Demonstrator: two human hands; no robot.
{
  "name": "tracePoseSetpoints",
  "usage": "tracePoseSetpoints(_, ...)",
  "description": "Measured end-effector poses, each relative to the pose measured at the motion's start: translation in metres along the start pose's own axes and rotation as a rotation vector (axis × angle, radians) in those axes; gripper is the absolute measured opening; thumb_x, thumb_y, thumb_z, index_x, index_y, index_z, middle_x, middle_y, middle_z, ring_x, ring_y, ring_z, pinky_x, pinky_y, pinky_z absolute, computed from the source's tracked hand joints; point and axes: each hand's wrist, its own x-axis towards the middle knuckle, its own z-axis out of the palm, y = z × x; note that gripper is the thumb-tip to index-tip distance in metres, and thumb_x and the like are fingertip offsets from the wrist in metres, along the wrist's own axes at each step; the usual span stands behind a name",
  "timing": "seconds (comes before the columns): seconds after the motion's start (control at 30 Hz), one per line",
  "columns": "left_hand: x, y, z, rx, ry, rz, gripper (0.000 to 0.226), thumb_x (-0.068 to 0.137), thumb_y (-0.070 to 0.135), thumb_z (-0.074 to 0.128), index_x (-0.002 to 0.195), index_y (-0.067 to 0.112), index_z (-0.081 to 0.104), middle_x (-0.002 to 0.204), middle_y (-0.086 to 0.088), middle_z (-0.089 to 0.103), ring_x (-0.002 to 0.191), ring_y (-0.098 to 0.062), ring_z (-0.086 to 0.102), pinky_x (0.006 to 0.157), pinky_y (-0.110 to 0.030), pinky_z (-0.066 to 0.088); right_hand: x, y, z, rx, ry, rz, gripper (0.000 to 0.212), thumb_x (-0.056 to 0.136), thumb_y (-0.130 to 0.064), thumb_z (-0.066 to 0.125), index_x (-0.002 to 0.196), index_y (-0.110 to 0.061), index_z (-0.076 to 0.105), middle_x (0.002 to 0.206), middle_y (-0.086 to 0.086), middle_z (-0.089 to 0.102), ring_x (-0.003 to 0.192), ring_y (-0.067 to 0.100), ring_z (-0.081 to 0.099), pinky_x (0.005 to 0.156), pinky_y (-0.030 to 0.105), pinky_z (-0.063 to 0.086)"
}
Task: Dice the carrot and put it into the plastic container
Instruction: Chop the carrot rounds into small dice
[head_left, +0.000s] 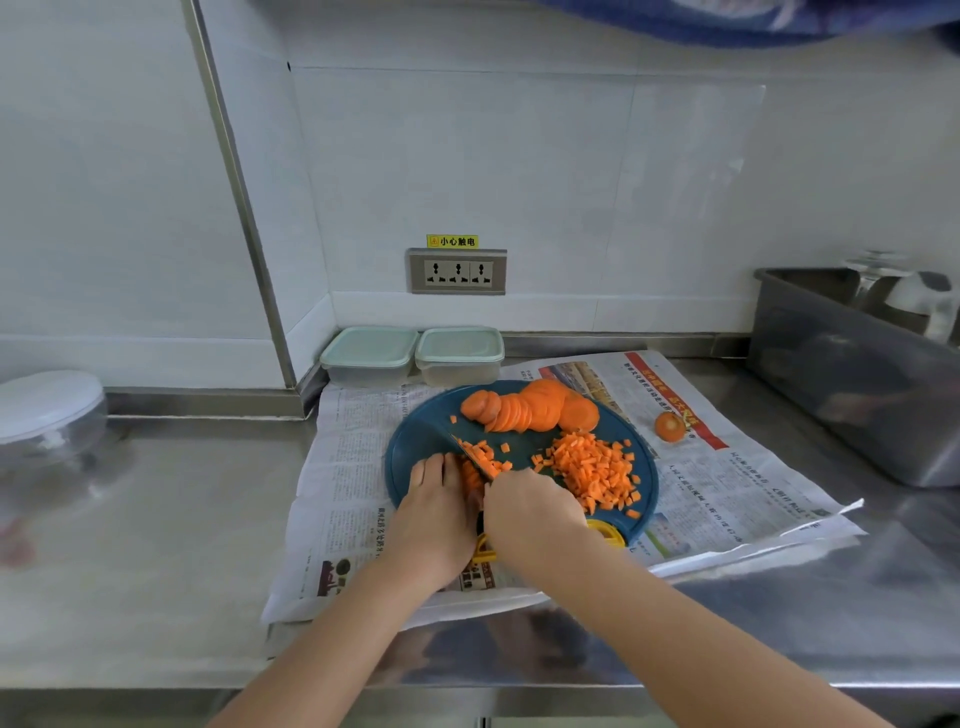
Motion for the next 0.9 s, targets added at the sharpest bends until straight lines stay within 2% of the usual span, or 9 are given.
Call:
tracePoseSetpoints(0.07, -0.001, 0.000, -0.001, 0.009, -0.015, 0.016, 0.043, 0.099, 0.033, 0.037, 0.138, 0.014, 0.031, 0.137, -0.001, 0.035, 0.130, -0.015, 0.027, 0.105, -0.025, 0.031, 0.000, -0.003, 0.004, 0.009, 0.000, 0.004, 0.029, 0.099, -0.010, 0.036, 0.120, -0.006, 0.056, 0.122, 0.012, 0.057, 0.112, 0.030, 0.056, 0.085, 0.036, 0.048)
tracePoseSetpoints(0.2, -0.001, -0.002, -0.002, 0.053, -0.037, 0.035, 0.047, 0.099, 0.032, 0.038, 0.141, 0.014, 0.027, 0.139, -0.001, 0.032, 0.131, -0.015, 0.025, 0.108, -0.024, 0.027, 0.001, -0.005, 0.006, 0.039, 0.000, 0.010, 0.030, 0.098, -0.008, 0.036, 0.119, -0.007, 0.056, 0.121, 0.011, 0.057, 0.111, 0.029, 0.056, 0.084, 0.035, 0.047)
tracePoseSetpoints(0.4, 0.000, -0.001, 0.000, 0.026, -0.020, 0.011, 0.042, 0.098, 0.031, 0.041, 0.136, 0.016, 0.032, 0.134, 0.000, 0.036, 0.128, -0.014, 0.029, 0.103, -0.024, 0.032, 0.020, -0.002, 0.001, 0.019, -0.021, -0.057, 0.029, 0.098, -0.012, 0.035, 0.112, -0.003, 0.058, 0.116, 0.016, 0.058, 0.103, 0.033, 0.058, 0.070, 0.036, 0.042)
tracePoseSetpoints(0.53, -0.004, 0.001, -0.002, -0.049, 0.057, 0.001, 0.045, 0.102, 0.035, 0.032, 0.142, 0.015, 0.029, 0.137, 0.000, 0.036, 0.129, -0.014, 0.030, 0.098, -0.025, 0.036, 0.015, 0.011, -0.013, 0.073, -0.015, -0.120, 0.030, 0.102, -0.010, 0.031, 0.122, 0.001, 0.050, 0.115, 0.018, 0.056, 0.094, 0.030, 0.057, 0.064, 0.028, 0.037)
tracePoseSetpoints(0.6, -0.005, 0.000, -0.002, -0.063, 0.080, 0.010, 0.047, 0.103, 0.034, 0.028, 0.145, 0.013, 0.028, 0.140, -0.001, 0.036, 0.130, -0.014, 0.029, 0.100, -0.024, 0.033, 0.010, 0.019, -0.016, 0.057, -0.054, -0.129, 0.027, 0.102, -0.009, 0.031, 0.122, 0.000, 0.047, 0.096, 0.013, 0.055, 0.079, 0.025, 0.057, 0.055, 0.024, 0.035)
tracePoseSetpoints(0.67, -0.005, -0.003, -0.002, -0.068, 0.083, 0.014, 0.048, 0.104, 0.029, 0.027, 0.148, 0.010, 0.025, 0.144, -0.003, 0.035, 0.132, -0.015, 0.027, 0.106, -0.022, 0.027, 0.007, 0.027, -0.015, 0.075, -0.058, -0.126, 0.023, 0.103, -0.013, 0.029, 0.108, -0.006, 0.050, 0.072, 0.006, 0.044, 0.067, 0.022, 0.059, 0.040, 0.023, 0.037)
tracePoseSetpoints(0.73, -0.003, -0.006, -0.002, -0.061, 0.069, 0.006, 0.049, 0.104, 0.026, 0.027, 0.150, 0.010, 0.023, 0.146, -0.004, 0.034, 0.135, -0.015, 0.027, 0.109, -0.022, 0.024, 0.003, 0.031, -0.012, 0.132, -0.063, -0.090, 0.026, 0.104, -0.019, 0.027, 0.099, -0.008, 0.050, 0.067, 0.004, 0.044, 0.059, 0.019, 0.060, 0.032, 0.020, 0.036)
tracePoseSetpoints(0.8, -0.002, -0.008, -0.001, -0.038, 0.044, -0.006, 0.050, 0.104, 0.027, 0.028, 0.151, 0.011, 0.020, 0.148, -0.004, 0.033, 0.136, -0.016, 0.026, 0.110, -0.022, 0.023, -0.003, 0.033, -0.011, 0.204, -0.020, -0.072, 0.032, 0.105, -0.026, 0.024, 0.096, -0.007, 0.048, 0.066, 0.002, 0.043, 0.063, 0.021, 0.059, 0.037, 0.019, 0.038)
tracePoseSetpoints(0.9, -0.001, -0.006, -0.001, 0.006, 0.011, -0.021, 0.053, 0.104, 0.027, 0.029, 0.152, 0.011, 0.015, 0.148, -0.004, 0.030, 0.137, -0.017, 0.024, 0.110, -0.025, 0.024, -0.013, 0.031, -0.006, 0.215, 0.066, -0.116, 0.031, 0.104, -0.028, 0.025, 0.090, -0.010, 0.046, 0.066, -0.002, 0.038, 0.088, 0.031, 0.062, 0.062, 0.031, 0.041)
